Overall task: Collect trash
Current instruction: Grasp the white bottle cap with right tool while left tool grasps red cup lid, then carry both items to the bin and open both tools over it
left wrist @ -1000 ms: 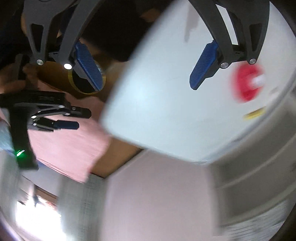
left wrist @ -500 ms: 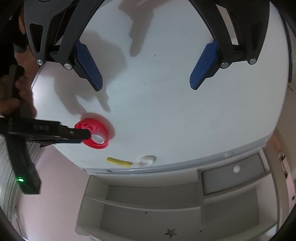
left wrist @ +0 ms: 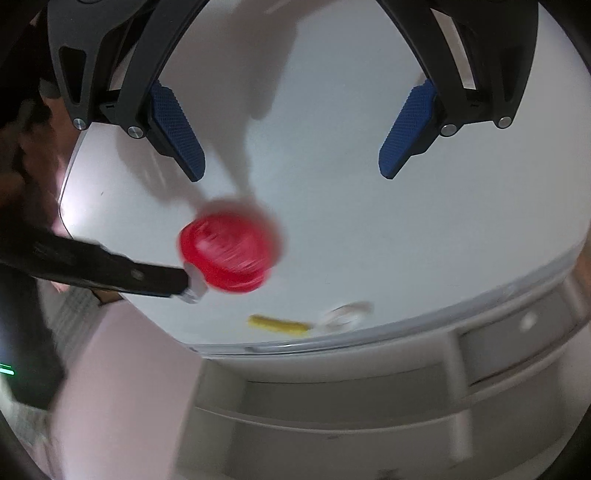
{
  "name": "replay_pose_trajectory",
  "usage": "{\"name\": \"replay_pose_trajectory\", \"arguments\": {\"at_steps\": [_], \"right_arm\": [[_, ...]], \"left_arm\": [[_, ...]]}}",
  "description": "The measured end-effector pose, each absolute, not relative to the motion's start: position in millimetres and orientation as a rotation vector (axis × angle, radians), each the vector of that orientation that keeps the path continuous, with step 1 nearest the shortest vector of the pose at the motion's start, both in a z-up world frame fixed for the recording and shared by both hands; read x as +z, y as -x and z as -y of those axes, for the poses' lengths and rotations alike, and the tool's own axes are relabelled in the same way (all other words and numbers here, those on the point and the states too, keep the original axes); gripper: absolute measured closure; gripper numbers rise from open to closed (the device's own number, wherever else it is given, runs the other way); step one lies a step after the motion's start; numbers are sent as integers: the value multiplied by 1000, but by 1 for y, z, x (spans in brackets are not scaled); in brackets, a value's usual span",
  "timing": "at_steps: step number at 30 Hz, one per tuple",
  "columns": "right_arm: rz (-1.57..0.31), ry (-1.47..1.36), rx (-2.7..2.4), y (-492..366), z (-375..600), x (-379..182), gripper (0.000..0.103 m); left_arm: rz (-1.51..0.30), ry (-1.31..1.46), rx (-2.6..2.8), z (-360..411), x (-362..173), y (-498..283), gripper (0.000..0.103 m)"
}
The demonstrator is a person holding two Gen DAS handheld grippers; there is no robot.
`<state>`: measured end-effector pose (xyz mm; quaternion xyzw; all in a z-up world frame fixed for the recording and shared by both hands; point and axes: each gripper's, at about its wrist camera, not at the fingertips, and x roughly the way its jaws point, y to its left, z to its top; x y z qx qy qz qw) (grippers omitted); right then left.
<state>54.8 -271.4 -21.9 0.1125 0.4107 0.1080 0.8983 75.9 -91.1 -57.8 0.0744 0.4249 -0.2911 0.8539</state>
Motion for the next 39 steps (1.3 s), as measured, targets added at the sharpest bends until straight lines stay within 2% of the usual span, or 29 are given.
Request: {"name": "replay_pose_trajectory", "arguments": {"at_steps": [6,15,17,20,23,30,35,39], "right_arm": [[-818,-301,107,10,334,-19,73],[-823,-408,-59,94,411,-48,73],[-815,-437,-91,113,428,-51,73],[-793,-466,-178,146,456,-54,73],[-777,-489,-291,179,483,-60,73],[-803,-584,-607,274,554,-104,73],[-853,-662,-763,331,593,-148,73],[-902,-719,-824,358,615,-183,73]], "left_arm": [[-907,-291,-634,169,-73,-94,11],[-915,-314,-554,191,-84,-110,11],[-921,-297,-553,192,-83,-111,23],[-912,-309,-566,204,-78,-102,23],[-849,-361,-659,242,-63,-66,23],[-724,-434,-1063,364,-46,72,23],[-737,-466,-1300,431,-79,159,23],[-785,-529,-1378,475,-138,200,23]]}}
